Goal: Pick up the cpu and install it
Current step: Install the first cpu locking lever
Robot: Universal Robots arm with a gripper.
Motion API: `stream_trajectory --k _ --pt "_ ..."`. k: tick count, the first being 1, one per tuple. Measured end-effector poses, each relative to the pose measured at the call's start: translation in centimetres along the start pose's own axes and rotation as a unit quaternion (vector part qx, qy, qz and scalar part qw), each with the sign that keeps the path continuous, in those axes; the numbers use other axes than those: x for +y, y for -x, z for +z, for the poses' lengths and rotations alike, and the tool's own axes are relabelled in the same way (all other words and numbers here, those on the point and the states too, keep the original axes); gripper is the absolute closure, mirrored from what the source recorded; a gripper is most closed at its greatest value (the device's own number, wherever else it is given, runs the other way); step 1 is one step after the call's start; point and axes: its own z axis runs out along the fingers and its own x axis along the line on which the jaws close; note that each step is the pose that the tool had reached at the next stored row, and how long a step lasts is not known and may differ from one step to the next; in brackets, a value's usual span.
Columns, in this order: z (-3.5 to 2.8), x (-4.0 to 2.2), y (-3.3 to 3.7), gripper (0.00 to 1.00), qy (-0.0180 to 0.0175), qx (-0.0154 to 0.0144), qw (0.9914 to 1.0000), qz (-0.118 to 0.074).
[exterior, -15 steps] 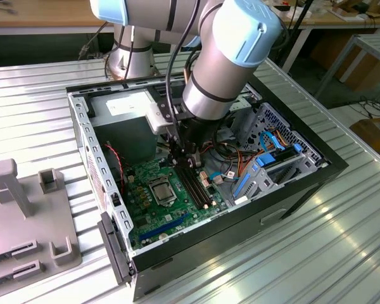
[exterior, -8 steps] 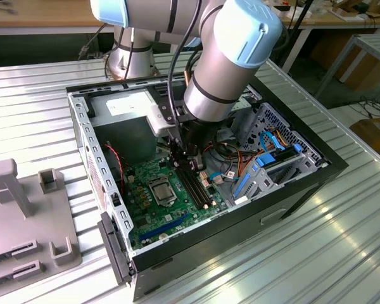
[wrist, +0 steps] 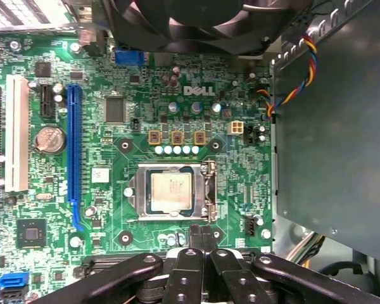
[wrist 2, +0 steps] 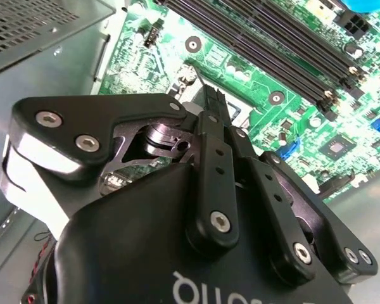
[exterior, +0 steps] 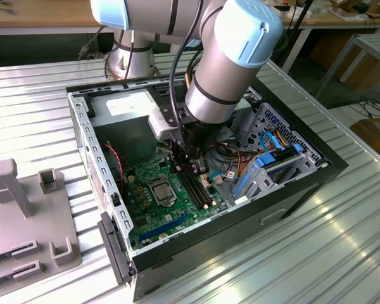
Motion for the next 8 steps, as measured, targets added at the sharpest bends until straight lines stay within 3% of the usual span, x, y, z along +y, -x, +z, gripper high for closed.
stream_trajectory --k 8 --pt "0.00 0.00 -0.46 0.89 0.0001 0.0114 0.99994 0.000"
